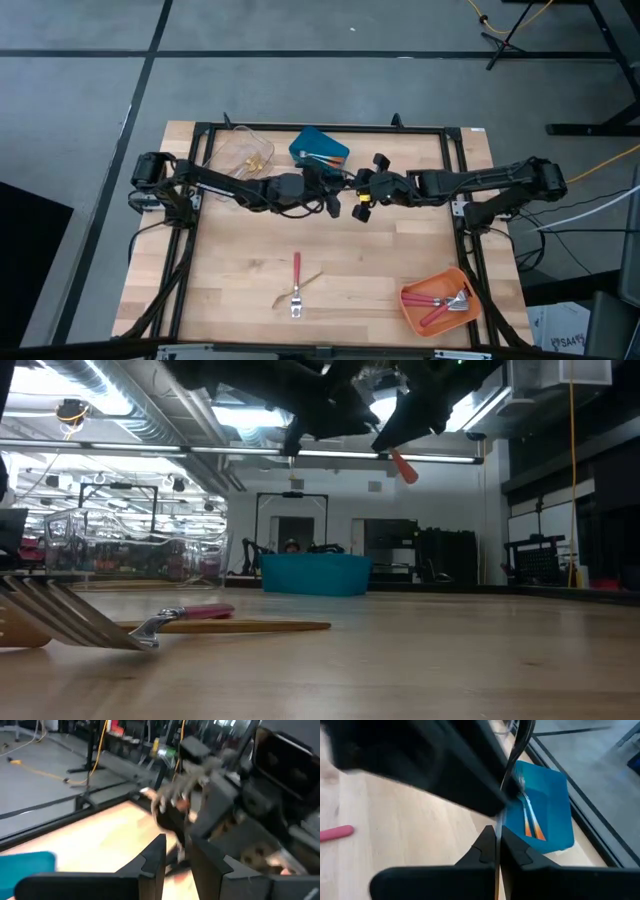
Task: Sort silverware by color (type)
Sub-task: Put the orange fork into the blue bin
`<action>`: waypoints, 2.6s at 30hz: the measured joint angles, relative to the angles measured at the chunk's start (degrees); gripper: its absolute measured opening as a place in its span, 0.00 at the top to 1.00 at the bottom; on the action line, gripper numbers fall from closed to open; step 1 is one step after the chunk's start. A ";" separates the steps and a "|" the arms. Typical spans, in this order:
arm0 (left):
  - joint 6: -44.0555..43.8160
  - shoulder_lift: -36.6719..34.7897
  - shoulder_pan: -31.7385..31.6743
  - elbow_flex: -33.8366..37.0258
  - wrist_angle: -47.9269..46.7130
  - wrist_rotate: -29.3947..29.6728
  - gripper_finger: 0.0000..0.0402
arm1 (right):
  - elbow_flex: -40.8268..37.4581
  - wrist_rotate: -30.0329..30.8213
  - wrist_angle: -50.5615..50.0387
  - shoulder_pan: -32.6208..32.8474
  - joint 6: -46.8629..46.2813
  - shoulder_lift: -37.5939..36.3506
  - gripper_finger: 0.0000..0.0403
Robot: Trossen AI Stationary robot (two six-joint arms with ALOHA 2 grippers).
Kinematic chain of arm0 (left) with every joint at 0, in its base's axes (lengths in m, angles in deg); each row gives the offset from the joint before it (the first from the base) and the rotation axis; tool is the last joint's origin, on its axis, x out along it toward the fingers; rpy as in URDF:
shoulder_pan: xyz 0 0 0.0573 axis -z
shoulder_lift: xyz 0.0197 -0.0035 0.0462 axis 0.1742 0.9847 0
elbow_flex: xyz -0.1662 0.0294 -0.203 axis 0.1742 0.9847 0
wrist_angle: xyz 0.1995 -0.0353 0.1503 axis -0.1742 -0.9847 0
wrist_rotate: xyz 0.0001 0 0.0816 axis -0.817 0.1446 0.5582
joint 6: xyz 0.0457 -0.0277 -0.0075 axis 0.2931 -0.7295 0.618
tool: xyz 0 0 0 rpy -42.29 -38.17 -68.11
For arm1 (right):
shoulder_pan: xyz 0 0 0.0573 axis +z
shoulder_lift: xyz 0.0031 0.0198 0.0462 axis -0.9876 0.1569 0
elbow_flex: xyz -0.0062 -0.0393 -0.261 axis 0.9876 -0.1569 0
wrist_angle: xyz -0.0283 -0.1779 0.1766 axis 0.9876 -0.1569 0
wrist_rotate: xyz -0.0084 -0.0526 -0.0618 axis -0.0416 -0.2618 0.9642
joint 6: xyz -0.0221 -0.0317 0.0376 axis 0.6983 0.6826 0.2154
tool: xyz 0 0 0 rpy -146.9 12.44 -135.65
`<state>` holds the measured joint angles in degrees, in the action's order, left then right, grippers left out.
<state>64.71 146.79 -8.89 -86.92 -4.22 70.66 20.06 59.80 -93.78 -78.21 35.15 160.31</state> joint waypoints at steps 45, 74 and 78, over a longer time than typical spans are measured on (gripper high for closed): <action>-4.48 -10.19 0.15 0.00 -40.20 0.23 0.81 | 28.24 -40.41 -1.45 -34.30 19.74 32.59 1.00; -4.48 -10.19 0.17 0.02 -40.63 0.26 0.81 | 28.83 -41.73 -3.72 -34.25 36.27 40.92 1.00; -4.48 -10.19 0.17 0.02 -40.63 0.26 0.81 | 28.81 -41.73 -4.47 -34.23 39.00 40.92 1.00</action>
<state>60.23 136.60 -8.71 -86.90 -44.85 70.92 48.87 18.07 -98.26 -112.44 74.16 201.22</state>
